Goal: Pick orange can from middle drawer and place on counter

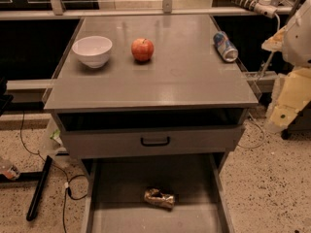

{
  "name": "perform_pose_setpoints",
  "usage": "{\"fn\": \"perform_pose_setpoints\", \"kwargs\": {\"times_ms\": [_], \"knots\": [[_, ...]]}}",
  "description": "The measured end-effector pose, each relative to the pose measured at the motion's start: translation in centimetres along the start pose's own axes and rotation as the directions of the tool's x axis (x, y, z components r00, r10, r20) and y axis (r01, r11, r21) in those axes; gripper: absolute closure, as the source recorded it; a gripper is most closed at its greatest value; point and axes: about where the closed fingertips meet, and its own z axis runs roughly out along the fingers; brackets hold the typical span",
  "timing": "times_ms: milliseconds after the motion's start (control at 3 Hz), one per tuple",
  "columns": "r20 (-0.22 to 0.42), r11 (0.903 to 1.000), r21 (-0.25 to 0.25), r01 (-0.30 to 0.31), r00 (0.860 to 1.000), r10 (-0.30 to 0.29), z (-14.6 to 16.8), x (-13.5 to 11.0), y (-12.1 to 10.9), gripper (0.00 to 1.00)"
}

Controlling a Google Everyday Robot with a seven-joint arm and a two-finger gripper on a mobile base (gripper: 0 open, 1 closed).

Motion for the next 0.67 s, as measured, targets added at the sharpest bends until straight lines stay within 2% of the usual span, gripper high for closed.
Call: {"fn": "perform_pose_setpoints", "kwargs": {"times_ms": [667], "knots": [[0.006,0.9998,-0.016,0.011,1.000,-0.011,0.89,-0.04,0.58,0.00]]}}
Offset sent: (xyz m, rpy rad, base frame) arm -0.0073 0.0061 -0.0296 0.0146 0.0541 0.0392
